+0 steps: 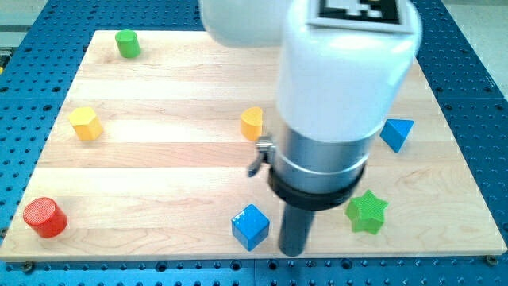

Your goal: Push the red circle upwards

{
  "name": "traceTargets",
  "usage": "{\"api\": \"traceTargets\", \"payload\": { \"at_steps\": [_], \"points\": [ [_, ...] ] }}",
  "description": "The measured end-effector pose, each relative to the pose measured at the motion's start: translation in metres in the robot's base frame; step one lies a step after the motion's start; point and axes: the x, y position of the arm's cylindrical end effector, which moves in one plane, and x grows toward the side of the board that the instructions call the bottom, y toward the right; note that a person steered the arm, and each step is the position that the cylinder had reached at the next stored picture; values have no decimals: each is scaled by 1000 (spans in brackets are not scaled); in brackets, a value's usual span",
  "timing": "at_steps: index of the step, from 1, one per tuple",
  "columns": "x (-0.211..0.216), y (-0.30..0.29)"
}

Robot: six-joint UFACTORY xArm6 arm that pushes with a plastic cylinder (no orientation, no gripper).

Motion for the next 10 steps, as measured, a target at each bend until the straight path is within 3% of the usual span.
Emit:
{"api": "traceTargets", "payload": {
  "at_steps": [2, 4, 5, 10],
  "points": [
    [0, -109],
    [-28, -87],
    [-2, -173],
    [-3, -308]
  ]
}}
